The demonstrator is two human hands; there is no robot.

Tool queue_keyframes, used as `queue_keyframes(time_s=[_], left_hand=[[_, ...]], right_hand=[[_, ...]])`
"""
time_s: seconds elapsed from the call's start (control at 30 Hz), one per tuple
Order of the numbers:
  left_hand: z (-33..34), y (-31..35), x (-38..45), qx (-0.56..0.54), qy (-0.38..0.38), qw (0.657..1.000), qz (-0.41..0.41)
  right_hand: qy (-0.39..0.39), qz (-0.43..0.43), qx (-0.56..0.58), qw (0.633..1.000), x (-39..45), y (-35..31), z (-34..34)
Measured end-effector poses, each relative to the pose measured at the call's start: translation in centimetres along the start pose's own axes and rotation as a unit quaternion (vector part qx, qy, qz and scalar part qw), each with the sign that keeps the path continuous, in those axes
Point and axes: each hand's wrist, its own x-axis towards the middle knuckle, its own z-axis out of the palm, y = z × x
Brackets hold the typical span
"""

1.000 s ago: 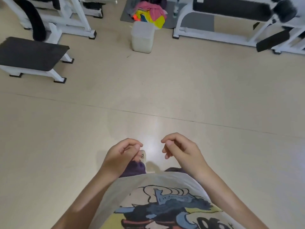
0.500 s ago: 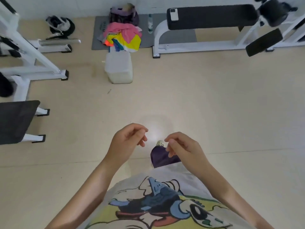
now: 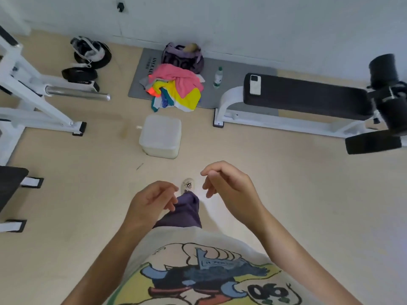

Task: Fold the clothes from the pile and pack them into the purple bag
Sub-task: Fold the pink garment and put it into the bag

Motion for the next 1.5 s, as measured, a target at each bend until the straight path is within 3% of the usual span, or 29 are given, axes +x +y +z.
queue_keyframes(time_s=[0.33,0.5,0.6,0.73,0.9,1.03,1.23,1.4,1.5], left_hand=[[0.0,17.9,27.8,0.028,-0.101,0.992,0.065],[2.3,23.8,40.9,0.021,-0.084,0.991,0.101],[3.0,27.1,48.0,0.018,-0.048,0.993,0.102],[2.0,30.6,55.0,0.022,-0.023,0.997,0.077],[-1.8,31.7,61.1,0.017,0.067,0.997,0.025],[-5.5,31.2,66.4,0.02,0.094,0.995,-0.008],[-12.0,31.2,78.1,0.038,0.056,0.998,-0.018],[-17.8,27.6,91.3,0.078,-0.024,0.994,-0.065],[-20.9,21.8,101.0,0.111,-0.057,0.985,-0.12]], right_hand=[[0.097,0.067,-0.023,0.993,21.8,-4.1,-10.7],[0.138,0.085,-0.02,0.987,32.9,-2.6,-16.6],[0.116,0.087,-0.009,0.989,41.8,-3.2,-19.3],[0.03,0.058,-0.014,0.998,52.9,-6.0,-21.3],[-0.068,0.028,-0.061,0.995,65.9,-9.1,-20.5],[-0.086,0.005,-0.043,0.995,74.2,-11.3,-18.2],[-0.018,0.026,-0.029,0.999,84.0,-11.9,-14.7],[0.092,0.161,-0.04,0.982,91.1,-6.0,-11.5],[0.127,0.247,-0.059,0.959,96.5,0.2,-8.0]])
